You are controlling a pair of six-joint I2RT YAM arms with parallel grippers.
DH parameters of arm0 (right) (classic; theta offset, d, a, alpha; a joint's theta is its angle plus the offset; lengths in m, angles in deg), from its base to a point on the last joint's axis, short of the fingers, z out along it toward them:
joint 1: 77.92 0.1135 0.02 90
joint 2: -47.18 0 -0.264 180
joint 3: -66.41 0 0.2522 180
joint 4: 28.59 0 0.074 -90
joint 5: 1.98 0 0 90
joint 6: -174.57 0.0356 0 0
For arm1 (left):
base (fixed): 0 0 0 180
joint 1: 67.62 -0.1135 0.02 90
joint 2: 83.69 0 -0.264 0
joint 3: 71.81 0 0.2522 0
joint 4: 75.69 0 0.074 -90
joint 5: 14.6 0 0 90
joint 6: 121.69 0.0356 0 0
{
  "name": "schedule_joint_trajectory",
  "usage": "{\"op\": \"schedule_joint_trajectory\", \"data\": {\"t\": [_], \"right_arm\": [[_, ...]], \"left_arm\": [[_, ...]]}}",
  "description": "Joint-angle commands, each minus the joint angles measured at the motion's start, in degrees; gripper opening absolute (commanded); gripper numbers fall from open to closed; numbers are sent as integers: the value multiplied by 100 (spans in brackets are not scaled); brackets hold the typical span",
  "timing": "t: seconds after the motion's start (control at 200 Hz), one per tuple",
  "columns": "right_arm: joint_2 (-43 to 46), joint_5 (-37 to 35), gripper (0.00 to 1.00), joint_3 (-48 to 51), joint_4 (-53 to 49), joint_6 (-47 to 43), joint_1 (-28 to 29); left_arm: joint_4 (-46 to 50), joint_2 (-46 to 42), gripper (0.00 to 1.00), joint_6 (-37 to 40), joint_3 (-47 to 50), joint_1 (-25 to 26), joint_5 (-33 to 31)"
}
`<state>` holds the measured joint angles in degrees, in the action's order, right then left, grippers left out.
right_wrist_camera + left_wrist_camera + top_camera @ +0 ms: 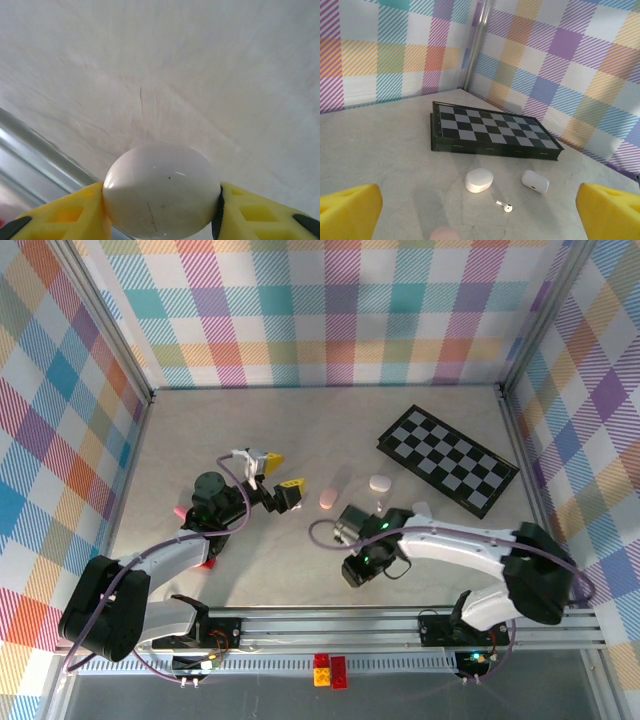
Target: Insert the wireless bluetooth earbuds into the charging case
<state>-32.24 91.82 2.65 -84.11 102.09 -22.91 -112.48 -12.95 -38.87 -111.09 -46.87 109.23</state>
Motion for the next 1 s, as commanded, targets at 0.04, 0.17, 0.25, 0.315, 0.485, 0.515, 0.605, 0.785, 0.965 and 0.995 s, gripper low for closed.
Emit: {"op": "schedule_joint_trajectory", "data": {"t": [0.04, 0.17, 0.25, 0.315, 0.485, 0.515, 0.605, 0.785, 0.965, 0.995], "right_arm": [[462, 1259, 47, -157, 127, -834, -876], [752, 2332, 47, -381, 105, -1188, -1720], [928, 2943, 47, -473, 136, -1374, -2128], [1051, 3233, 47, -518, 151, -1473, -2380], [1208, 3952, 46, -618, 214, -1449, -3022], [1218, 4084, 46, -609, 303, -1357, -3115], [1218, 4402, 46, -503, 769, -898, -3295], [1122, 5061, 46, -233, 1797, 129, -3502], [1083, 5639, 46, -27, 2369, 644, -3608], [1053, 5747, 46, -3, 2454, 734, -3603]], "left_arm": [[147, -105, 94, 171, -246, 17, 289], [150, -130, 94, 756, -199, 283, 699], [276, -200, 94, 1412, -121, 457, 973], [435, -209, 94, 1741, -144, 561, 1101], [1349, -117, 91, 2557, -506, 905, 1276], [1458, -107, 91, 2725, -555, 996, 1226], [1204, 34, 91, 2809, -556, 1270, 816], [-176, 413, 92, 2574, -290, 1660, 193], [-1079, 928, 98, 2473, -352, 1935, -265], [-1232, 1038, 97, 2444, -389, 1977, -294]]}}
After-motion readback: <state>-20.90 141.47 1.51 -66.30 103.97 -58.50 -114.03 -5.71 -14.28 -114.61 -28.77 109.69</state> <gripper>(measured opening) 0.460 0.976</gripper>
